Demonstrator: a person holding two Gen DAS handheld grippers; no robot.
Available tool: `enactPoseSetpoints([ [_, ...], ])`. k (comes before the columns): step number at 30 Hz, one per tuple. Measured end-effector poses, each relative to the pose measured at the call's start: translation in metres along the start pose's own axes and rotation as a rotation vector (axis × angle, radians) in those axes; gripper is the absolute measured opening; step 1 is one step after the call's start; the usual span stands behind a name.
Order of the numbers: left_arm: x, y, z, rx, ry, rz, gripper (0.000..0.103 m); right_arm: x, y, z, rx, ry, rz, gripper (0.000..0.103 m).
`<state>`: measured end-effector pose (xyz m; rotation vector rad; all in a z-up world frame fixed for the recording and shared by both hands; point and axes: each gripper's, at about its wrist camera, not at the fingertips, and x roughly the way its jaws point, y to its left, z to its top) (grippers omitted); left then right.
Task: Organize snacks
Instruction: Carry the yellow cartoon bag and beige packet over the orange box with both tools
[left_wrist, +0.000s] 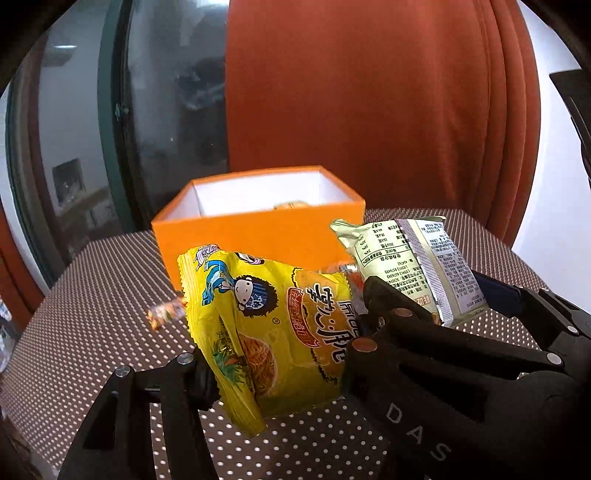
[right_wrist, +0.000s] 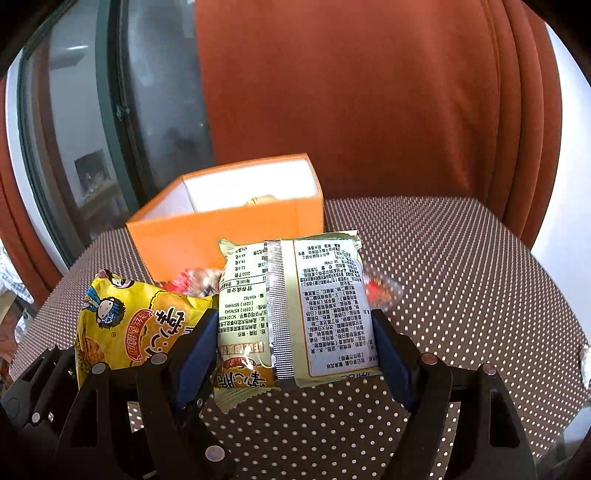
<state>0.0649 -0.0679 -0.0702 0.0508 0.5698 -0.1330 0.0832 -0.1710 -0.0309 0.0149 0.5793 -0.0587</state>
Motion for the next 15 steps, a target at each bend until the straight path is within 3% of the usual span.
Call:
enactPoseSetpoints([
  [15, -0.042, 0.024, 0.04, -0.008, -0.12, 0.047, 0.064, -0.044, 0.026, 0.038, -0.028, -0.125, 0.056, 0.081],
])
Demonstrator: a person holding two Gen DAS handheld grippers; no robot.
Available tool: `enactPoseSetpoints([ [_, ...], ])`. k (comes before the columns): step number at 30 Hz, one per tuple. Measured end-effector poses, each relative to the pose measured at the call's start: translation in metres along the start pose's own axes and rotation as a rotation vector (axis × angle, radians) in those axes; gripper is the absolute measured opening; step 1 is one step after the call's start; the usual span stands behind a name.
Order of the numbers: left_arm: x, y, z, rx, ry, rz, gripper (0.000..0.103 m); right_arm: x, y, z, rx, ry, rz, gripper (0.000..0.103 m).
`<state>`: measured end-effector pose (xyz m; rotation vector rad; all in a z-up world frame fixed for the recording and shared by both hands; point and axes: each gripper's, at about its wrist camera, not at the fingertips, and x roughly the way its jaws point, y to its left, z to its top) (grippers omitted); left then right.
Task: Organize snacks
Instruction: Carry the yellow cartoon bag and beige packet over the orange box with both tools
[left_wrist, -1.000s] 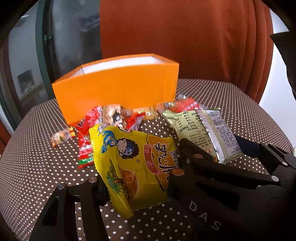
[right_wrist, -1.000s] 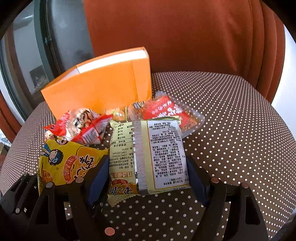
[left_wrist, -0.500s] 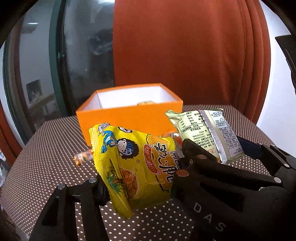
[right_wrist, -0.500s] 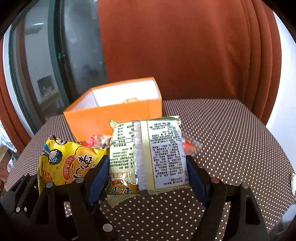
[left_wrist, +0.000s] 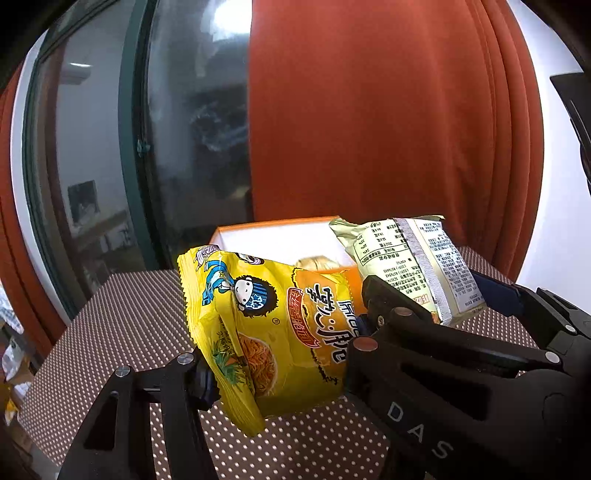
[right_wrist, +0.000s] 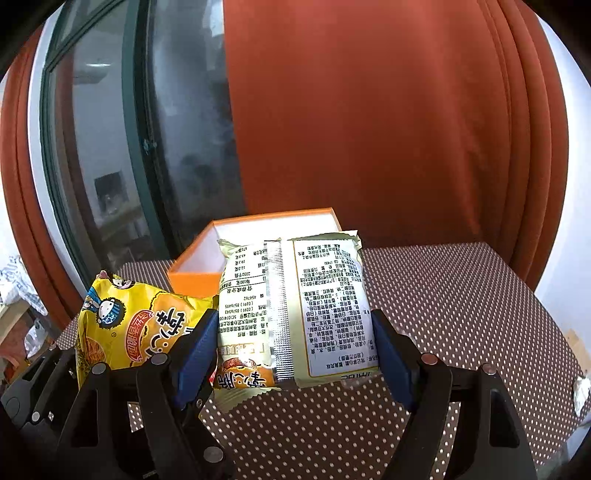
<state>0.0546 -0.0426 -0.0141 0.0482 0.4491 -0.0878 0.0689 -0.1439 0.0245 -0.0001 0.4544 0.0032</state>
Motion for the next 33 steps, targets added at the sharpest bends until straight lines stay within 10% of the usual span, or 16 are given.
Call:
enactPoseSetpoints([
  [33, 0.113, 0.055, 0.098, -0.011, -0.074, 0.127, 0.064, 0.101, 0.017, 0.087, 0.011, -0.15, 0.036, 0.081],
])
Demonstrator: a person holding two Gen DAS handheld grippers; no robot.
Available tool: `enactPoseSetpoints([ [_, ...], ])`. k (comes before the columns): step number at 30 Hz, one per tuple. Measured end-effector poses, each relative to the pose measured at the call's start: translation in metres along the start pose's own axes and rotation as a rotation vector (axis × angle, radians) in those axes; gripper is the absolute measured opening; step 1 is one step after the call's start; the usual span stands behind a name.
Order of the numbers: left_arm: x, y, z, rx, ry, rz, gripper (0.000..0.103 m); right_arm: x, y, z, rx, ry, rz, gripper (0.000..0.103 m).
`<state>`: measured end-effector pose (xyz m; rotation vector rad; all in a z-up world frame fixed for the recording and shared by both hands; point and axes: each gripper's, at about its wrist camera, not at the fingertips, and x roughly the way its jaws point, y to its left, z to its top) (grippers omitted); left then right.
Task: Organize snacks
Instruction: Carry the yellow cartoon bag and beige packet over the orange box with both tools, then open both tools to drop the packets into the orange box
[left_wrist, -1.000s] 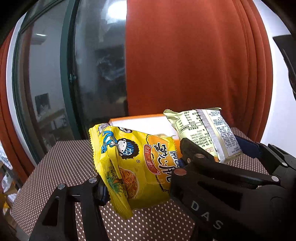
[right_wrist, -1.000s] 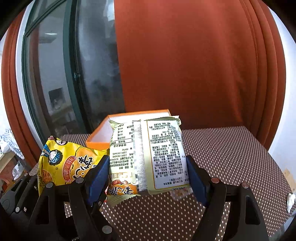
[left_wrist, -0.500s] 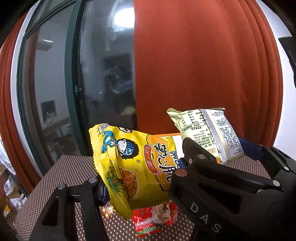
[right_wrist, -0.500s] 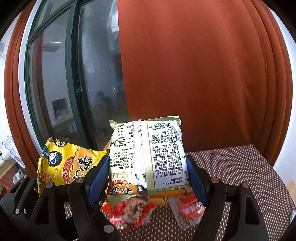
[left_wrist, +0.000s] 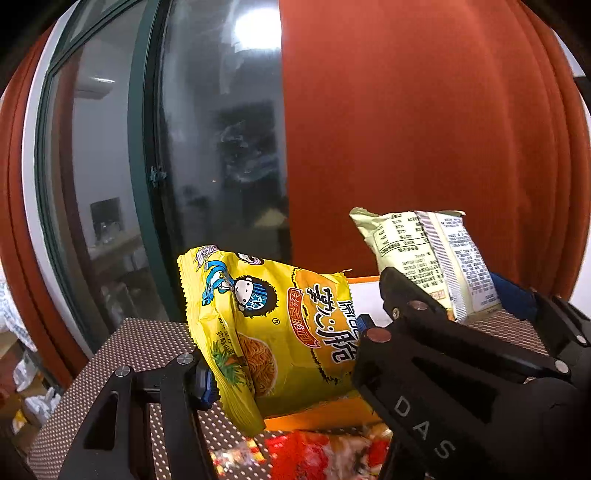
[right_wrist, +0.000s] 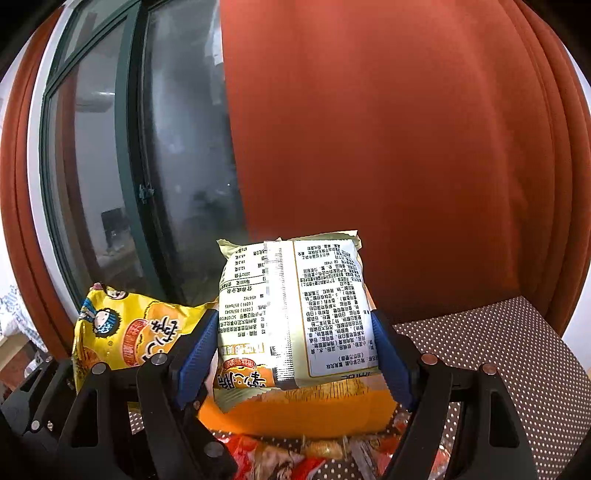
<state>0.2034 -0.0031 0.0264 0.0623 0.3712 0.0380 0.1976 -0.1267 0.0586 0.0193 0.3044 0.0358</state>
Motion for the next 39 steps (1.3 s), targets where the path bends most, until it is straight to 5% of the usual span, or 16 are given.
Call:
enactPoseSetpoints([
  [10, 0.074, 0.003, -0.005, -0.018, 0.093, 0.032, 0.064, 0.071, -0.002, 0.002, 0.02, 0.045, 0.032, 0.081],
  [26, 0.172, -0.002, -0.039, -0.069, 0.262, -0.003, 0.071, 0.155, -0.021, -0.031, 0.064, 0.189, -0.05, 0.081],
  [29, 0.177, 0.002, -0.042, -0.078, 0.287, -0.01, 0.087, 0.16, -0.018, -0.035, 0.059, 0.203, -0.044, 0.081],
  [39, 0.16, 0.029, -0.053, -0.065, 0.333, 0.022, 0.09, 0.172, 0.01, -0.046, 0.035, 0.239, 0.07, 0.081],
])
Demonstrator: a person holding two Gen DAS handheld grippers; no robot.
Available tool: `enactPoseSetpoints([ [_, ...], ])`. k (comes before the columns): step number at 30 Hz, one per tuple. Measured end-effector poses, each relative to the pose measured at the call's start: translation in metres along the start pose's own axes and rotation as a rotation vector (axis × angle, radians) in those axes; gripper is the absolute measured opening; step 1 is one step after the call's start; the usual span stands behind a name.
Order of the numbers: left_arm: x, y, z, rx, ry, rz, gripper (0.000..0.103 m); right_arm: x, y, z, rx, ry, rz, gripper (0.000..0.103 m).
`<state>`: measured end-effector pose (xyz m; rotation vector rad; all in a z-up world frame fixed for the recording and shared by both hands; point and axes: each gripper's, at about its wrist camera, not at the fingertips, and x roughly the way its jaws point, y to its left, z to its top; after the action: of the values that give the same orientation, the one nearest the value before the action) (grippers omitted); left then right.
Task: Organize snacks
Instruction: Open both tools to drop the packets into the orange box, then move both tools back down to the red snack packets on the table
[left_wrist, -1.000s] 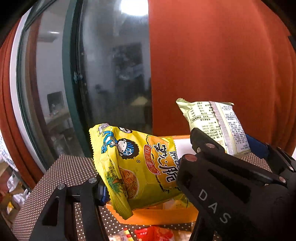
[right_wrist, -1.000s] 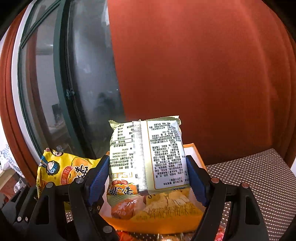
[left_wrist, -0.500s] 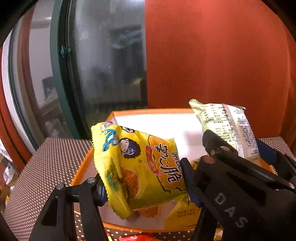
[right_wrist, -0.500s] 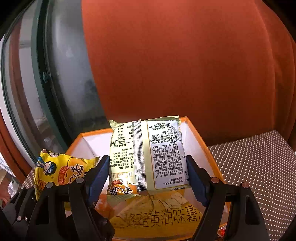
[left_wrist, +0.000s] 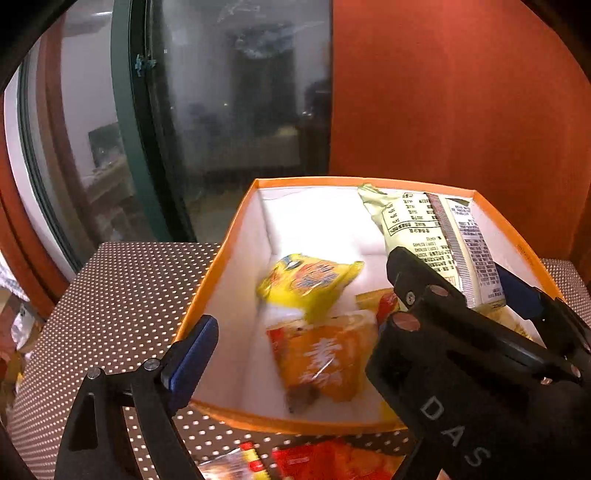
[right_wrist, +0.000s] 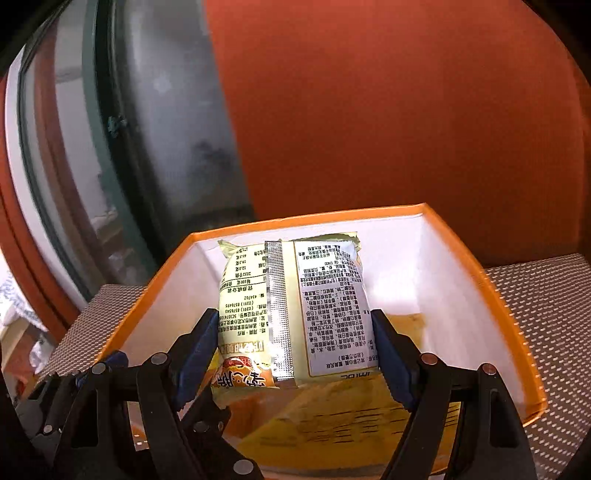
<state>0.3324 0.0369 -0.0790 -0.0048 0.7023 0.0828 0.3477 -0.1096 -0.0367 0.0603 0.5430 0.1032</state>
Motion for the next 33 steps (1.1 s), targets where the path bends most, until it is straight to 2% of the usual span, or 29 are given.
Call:
enactPoseSetpoints([
  [6, -0.006, 0.004, -0.006, 0.012, -0.029, -0.015, 0.09, 0.002, 0.013, -0.005, -0.016, -0.001, -0.015, 0.086],
  [8, -0.009, 0.003, -0.008, 0.013, -0.035, -0.025, 0.09, 0.001, 0.014, -0.005, -0.025, -0.016, -0.014, 0.096],
  [11, -0.013, 0.004, -0.011, 0.011, -0.042, -0.036, 0.09, -0.003, 0.017, -0.005, -0.047, -0.041, -0.025, 0.102],
  [15, -0.018, 0.004, -0.008, 0.004, -0.039, -0.029, 0.095, -0.005, 0.019, -0.003, -0.053, -0.026, -0.025, 0.102],
  [22, -0.043, 0.007, -0.013, -0.001, -0.053, -0.027, 0.095, -0.022, 0.027, -0.003, -0.086, -0.007, -0.039, 0.102],
  [33, -0.109, 0.012, -0.021, 0.016, -0.135, -0.051, 0.095, -0.08, 0.046, -0.004, -0.123, -0.042, -0.06, 0.102],
])
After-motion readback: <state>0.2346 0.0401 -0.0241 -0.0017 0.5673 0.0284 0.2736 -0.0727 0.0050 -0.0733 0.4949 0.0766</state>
